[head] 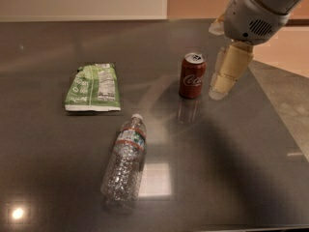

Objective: Pick green jalapeno chip bag

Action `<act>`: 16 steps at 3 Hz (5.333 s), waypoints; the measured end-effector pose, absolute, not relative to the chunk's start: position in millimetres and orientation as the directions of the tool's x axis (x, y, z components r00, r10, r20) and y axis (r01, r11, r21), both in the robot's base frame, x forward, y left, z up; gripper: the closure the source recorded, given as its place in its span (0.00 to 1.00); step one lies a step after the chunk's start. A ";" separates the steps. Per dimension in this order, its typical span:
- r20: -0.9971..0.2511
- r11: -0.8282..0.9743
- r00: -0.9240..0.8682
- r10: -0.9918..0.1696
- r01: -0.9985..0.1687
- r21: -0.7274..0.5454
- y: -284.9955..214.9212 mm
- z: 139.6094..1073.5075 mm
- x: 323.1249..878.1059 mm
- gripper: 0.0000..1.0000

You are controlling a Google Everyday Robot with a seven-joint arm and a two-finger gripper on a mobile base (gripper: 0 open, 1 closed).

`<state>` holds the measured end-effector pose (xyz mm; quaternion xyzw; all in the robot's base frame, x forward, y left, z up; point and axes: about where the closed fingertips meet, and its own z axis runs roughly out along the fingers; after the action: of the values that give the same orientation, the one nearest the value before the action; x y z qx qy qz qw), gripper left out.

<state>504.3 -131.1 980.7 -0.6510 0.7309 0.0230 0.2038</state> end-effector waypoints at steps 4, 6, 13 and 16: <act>-0.395 0.145 -0.072 -0.916 -0.977 -0.157 25.3 905.9 574.0 0.00; -0.417 0.154 -0.089 -0.904 -0.980 -0.123 88.3 867.6 584.4 0.00; -0.396 0.075 -0.034 -0.917 -0.993 -0.090 146.7 849.3 593.4 0.87; -0.434 0.097 -0.051 -0.900 -0.992 -0.083 138.1 880.3 595.2 0.61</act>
Offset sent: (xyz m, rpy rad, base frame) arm 0.0704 0.1359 -0.0500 0.1031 0.0983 0.0759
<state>595.2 138.1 880.3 -0.6613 0.7150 0.1197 0.1925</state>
